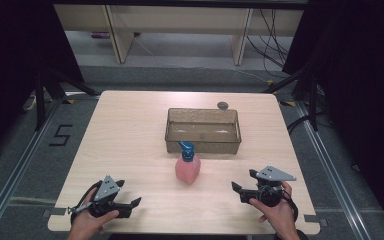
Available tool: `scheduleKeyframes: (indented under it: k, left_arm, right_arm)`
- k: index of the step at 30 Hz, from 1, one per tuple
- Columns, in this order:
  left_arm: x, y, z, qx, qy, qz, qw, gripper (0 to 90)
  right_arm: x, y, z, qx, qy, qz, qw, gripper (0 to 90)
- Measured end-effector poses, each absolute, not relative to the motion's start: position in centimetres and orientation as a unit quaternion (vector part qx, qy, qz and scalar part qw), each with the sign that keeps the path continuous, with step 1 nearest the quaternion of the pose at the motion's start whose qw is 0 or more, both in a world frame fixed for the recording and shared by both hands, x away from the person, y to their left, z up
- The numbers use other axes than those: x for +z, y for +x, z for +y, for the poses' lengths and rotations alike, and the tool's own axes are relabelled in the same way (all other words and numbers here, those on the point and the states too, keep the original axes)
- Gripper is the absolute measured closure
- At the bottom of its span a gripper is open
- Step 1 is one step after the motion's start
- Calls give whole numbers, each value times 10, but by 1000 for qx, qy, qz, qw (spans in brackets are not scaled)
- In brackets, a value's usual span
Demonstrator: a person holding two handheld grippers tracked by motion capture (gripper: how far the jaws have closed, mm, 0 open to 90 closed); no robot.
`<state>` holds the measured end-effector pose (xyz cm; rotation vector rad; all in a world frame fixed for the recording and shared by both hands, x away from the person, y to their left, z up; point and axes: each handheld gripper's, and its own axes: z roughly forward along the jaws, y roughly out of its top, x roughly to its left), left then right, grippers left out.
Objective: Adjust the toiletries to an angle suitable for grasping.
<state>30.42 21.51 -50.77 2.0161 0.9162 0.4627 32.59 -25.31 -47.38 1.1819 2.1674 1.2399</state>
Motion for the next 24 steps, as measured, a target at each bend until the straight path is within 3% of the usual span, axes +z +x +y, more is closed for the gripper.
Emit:
scheduleKeyframes:
  k: [24]
  left_arm:
    - [-508,304,215,184,806,367,426,149]
  right_arm:
    - [-468,328,-236,462,407,770,172,196]
